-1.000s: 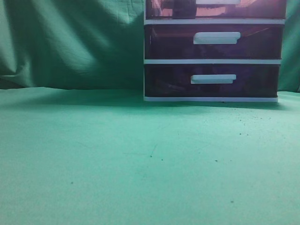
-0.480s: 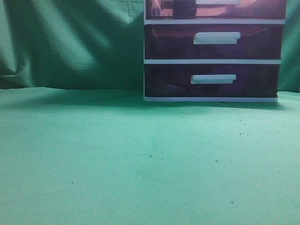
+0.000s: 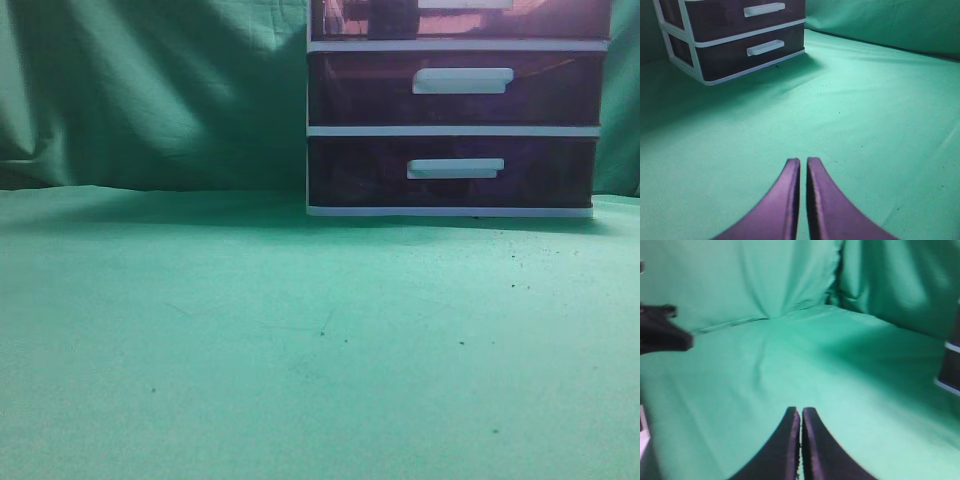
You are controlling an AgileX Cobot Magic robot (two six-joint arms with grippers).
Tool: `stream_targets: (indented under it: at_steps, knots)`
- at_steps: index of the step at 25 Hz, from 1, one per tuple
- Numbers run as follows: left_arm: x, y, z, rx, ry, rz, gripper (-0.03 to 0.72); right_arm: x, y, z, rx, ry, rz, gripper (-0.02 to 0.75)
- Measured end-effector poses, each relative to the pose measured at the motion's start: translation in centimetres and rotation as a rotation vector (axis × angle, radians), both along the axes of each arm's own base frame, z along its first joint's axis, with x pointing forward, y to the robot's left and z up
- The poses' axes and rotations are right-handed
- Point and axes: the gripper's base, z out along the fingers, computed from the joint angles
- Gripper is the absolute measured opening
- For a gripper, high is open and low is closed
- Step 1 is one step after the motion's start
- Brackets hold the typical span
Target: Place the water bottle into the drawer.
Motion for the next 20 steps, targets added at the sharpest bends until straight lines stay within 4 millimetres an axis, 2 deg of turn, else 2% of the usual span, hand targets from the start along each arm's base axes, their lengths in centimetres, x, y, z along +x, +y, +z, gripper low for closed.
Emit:
stream_targets:
  at_steps: [3,9,13,20]
  knots:
    - [0.0,0.0,0.0,0.0,0.0,0.0,0.0,0.5,-0.3,0.0,0.029,0.02,-0.064,0.0]
    - [0.0,0.0,0.0,0.0,0.0,0.0,0.0,0.3,-0.2,0.0,0.06,0.065,-0.05,0.0]
    - [0.0,0.0,0.0,0.0,0.0,0.0,0.0,0.5,-0.4,0.0,0.033,0.022,-0.073,0.0]
    - [0.0,0.0,0.0,0.0,0.0,0.0,0.0,3.1,-4.2,1.1,0.208,-0.013,-0.58,0.0]
